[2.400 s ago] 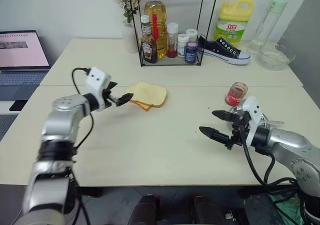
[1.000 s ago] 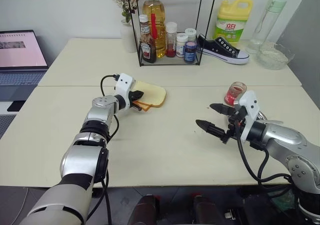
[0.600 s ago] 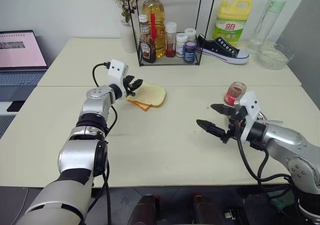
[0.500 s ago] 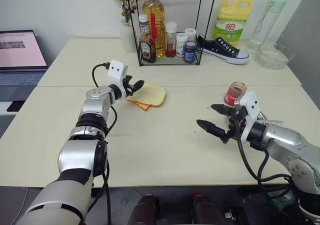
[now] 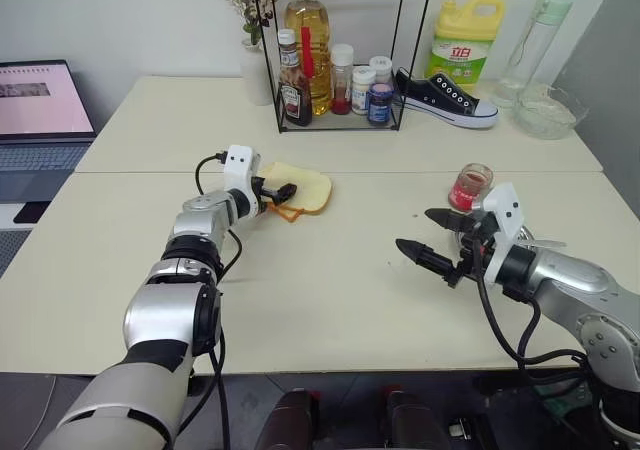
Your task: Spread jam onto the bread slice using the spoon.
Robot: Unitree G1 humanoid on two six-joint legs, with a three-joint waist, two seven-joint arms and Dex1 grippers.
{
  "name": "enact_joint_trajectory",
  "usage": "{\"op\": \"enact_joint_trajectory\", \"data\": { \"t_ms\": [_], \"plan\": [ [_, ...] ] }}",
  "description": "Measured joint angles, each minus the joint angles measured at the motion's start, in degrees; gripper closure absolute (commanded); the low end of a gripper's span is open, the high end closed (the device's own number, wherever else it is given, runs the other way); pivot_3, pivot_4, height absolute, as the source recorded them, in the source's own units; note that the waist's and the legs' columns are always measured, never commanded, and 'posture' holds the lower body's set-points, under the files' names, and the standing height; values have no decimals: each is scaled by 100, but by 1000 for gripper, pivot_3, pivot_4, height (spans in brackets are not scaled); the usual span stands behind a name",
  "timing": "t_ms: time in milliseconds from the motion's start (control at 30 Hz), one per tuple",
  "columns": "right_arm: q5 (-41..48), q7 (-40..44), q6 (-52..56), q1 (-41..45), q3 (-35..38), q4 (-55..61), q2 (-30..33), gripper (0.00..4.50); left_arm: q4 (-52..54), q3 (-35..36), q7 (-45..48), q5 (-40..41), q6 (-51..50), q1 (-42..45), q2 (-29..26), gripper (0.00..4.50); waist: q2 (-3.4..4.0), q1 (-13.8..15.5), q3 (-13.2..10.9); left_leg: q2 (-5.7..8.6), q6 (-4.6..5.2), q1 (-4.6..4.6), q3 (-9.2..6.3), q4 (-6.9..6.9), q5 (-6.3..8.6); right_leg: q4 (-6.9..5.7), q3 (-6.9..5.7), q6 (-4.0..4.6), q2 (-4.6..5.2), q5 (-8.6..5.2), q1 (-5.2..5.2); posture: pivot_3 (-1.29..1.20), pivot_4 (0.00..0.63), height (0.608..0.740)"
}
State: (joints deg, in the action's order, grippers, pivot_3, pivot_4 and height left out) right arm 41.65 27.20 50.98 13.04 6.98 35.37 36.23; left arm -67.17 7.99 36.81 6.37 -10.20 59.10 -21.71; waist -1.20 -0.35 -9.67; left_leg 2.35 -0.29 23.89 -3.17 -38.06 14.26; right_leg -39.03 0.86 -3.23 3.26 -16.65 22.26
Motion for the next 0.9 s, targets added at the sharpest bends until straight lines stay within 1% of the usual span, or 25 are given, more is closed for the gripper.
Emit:
{"op": "enact_joint_trajectory", "data": {
  "t_ms": [67, 167, 267, 500, 600, 800, 900],
  "plan": [
    [2, -11, 10, 0, 20, 19, 1, 0, -1, -7, -3, -9, -33, 2, 7, 20, 0, 0, 0, 0, 0, 0, 0, 0, 0, 0, 0, 0, 0, 0, 0, 0, 150, 740],
    [4, -30, 35, 0, 24, 45, 0, 0, -1, -22, -27, -28, -41, 3, 11, 627, -1, 1, 1, 0, 0, 0, 0, 0, 0, 0, 1, 0, 0, 0, -1, 0, 150, 740],
    [4, -74, 64, -2, 24, 52, 0, 0, -1, -21, -25, -29, -35, 3, 11, 1505, -1, 5, 1, 0, 0, 0, 0, 0, 0, 0, 1, 0, 0, 0, -1, 0, 150, 740],
    [4, -107, 65, -2, 24, 53, -4, 0, -1, -33, 40, -33, -23, 3, 61, 3765, -1, 6, 1, 0, 0, 0, 0, 0, 0, 0, 1, 0, 0, 0, -1, 0, 150, 740],
    [4, -107, 65, -2, 24, 52, -10, 0, -1, -46, 68, -42, -11, 3, 64, 4490, -1, 2, 1, -1, 0, -1, 0, 0, 0, -2, 0, 0, 0, 0, -1, 0, 150, 740],
    [-2, -107, 57, 0, 22, 35, -41, 0, 18, -38, 184, -22, 12, 3, 44, 4490, -1, 0, 1, 0, 0, -1, 0, 0, 0, -2, 0, 0, 0, 0, -1, 0, 150, 740],
    [-6, -106, 53, 1, 22, 29, -44, 0, 240, -15, 391, 43, -105, 6, 2, 4490, -2, -1, 1, 0, 0, 0, -1, -1, 0, -2, 0, 0, 0, 0, 0, 0, 150, 740]
  ]
}}
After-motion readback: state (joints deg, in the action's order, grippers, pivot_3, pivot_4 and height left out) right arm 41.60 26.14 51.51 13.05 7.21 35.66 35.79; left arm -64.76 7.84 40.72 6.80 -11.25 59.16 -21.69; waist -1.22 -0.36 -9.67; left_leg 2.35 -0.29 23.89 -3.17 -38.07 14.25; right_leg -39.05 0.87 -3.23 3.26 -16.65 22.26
